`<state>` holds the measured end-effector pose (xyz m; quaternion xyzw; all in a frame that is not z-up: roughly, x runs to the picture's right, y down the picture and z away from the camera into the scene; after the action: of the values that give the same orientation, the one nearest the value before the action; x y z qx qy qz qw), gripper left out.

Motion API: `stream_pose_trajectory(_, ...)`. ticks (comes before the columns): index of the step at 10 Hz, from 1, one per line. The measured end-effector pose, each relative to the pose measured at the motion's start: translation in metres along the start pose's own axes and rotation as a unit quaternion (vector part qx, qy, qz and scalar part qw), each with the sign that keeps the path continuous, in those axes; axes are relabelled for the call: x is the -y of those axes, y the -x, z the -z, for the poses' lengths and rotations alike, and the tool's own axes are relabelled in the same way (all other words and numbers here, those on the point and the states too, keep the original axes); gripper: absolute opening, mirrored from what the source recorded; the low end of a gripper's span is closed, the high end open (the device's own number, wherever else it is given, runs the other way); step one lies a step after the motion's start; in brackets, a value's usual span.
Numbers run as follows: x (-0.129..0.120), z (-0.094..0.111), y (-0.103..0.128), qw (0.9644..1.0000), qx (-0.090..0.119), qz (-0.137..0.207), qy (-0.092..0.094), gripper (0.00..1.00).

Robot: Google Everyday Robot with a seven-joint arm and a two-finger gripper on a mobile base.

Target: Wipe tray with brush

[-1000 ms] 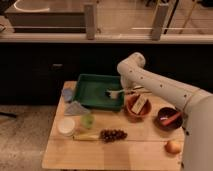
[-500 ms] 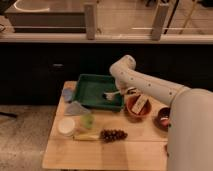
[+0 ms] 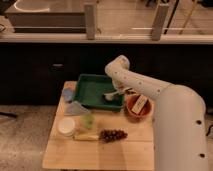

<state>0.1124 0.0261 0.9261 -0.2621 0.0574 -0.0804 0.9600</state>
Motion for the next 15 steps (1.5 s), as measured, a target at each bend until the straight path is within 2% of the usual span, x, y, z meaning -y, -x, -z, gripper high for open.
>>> stream_pose_trajectory(2,0.0,0.002,-0.001,1.0,0.001,-0.001,-0.001,0.0)
stream_pose_trajectory(3,0.003,0.0,-0.006,1.0,-0.006,-0.008,0.0,0.0)
stream_pose_trajectory(6,0.03,-0.007,-0.026,0.9991,-0.023,-0.035,-0.008,0.0)
stream_pose_trajectory(7,0.037,-0.008,-0.025,0.999,-0.025,-0.036,-0.012,0.0)
stream_pose_trajectory(9,0.042,-0.004,0.002,0.9995,-0.015,-0.02,-0.017,0.0)
stream_pose_trajectory(12,0.035,0.008,0.031,0.9996,0.007,0.007,-0.024,0.0)
stream_pose_trajectory(14,0.014,0.017,0.033,0.9993,0.019,0.024,-0.024,0.0)
stream_pose_trajectory(15,0.007,0.019,0.025,0.9993,0.018,0.022,-0.023,0.0)
